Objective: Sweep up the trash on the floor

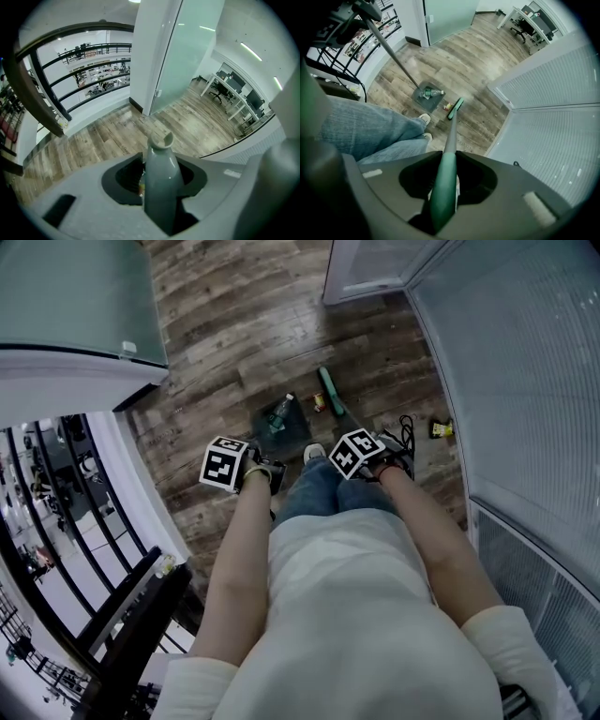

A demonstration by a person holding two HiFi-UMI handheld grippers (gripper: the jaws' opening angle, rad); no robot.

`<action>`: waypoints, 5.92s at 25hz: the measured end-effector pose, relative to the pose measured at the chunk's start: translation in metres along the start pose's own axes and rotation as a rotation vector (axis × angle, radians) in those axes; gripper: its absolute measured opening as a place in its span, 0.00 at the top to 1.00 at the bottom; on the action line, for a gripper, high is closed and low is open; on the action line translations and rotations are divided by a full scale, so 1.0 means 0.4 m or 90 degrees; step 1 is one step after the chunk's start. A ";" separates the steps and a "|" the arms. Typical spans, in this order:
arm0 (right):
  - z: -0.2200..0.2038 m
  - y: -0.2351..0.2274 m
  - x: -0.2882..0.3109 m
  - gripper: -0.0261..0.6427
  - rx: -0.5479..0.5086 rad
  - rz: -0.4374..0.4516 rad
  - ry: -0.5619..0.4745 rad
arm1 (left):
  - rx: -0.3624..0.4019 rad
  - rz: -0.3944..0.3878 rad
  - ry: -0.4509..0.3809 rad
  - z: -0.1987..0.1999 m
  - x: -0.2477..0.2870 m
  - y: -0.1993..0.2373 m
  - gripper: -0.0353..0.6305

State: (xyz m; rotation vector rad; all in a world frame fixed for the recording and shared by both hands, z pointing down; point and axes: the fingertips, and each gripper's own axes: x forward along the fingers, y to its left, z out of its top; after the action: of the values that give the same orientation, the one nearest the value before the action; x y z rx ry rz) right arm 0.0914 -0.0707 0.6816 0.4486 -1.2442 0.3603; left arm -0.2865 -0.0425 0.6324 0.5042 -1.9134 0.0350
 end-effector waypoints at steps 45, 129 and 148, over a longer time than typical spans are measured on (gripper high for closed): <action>0.034 0.200 -0.106 0.82 0.075 0.201 -0.055 | -0.015 -0.019 0.013 0.004 0.011 -0.005 0.73; -1.210 -0.285 0.177 0.81 0.689 0.206 -0.057 | 0.433 -0.137 0.139 -0.923 -0.261 -0.662 0.82; -1.443 -0.403 0.316 0.81 0.472 0.157 0.059 | 0.421 -0.117 0.115 -1.057 -0.302 -0.716 0.82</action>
State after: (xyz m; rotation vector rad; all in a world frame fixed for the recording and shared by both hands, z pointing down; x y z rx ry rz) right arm 0.6811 0.0887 0.6351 0.8974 -1.0477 1.0540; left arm 0.2261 -0.1540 0.6318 1.0769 -1.6435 0.5878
